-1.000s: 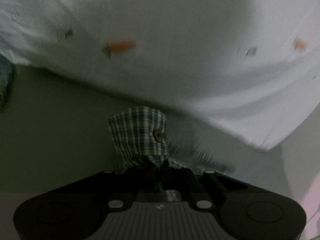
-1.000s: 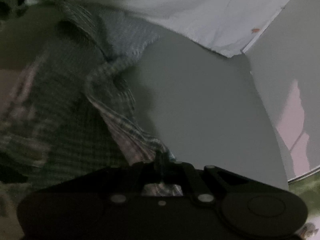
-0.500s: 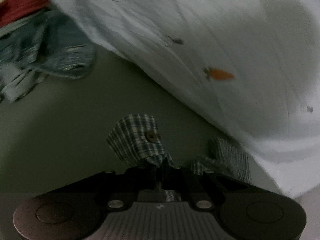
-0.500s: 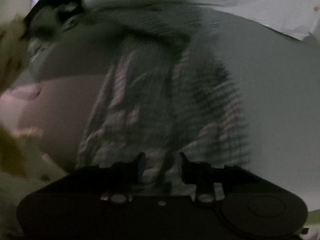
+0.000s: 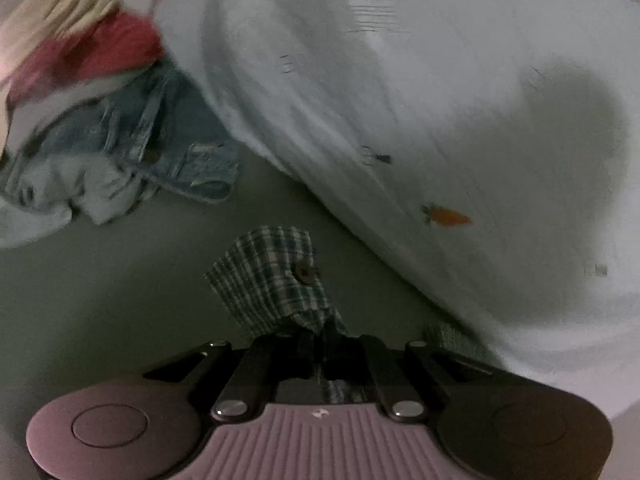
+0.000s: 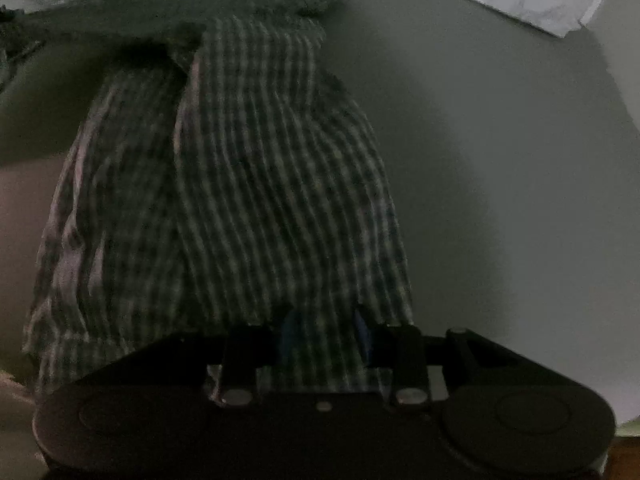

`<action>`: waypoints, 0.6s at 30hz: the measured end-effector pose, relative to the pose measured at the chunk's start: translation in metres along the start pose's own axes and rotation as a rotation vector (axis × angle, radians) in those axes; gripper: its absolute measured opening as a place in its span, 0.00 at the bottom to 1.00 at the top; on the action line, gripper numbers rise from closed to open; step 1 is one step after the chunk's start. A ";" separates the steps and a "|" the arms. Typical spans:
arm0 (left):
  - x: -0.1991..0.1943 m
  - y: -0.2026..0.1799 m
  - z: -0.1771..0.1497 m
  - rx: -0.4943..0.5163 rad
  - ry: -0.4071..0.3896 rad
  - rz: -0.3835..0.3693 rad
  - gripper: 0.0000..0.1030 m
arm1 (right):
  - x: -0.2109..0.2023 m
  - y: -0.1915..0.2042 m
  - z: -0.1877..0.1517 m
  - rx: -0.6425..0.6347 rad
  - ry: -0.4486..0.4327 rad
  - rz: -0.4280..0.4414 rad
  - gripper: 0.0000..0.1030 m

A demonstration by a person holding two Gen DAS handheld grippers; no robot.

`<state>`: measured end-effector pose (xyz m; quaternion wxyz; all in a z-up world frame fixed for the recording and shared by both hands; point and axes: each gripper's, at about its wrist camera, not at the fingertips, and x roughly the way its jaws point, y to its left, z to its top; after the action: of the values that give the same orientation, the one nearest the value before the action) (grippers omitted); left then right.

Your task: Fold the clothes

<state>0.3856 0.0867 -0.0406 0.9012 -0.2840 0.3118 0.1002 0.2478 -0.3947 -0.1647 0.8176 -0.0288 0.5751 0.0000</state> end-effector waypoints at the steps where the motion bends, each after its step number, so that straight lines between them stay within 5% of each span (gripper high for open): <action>1: -0.002 -0.002 0.000 0.003 0.000 -0.005 0.03 | -0.001 -0.002 0.003 0.002 0.004 0.007 0.32; 9: 0.010 0.006 0.005 -0.054 0.000 0.056 0.03 | -0.022 -0.034 0.060 0.110 -0.218 0.083 0.38; 18: 0.019 0.027 -0.017 -0.089 0.066 0.113 0.03 | 0.026 -0.037 0.204 0.102 -0.402 0.090 0.32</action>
<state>0.3827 0.0992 -0.0753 0.8698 -0.3088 0.3522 0.1552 0.4496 -0.4225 -0.1190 0.9155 0.0389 0.4002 0.0131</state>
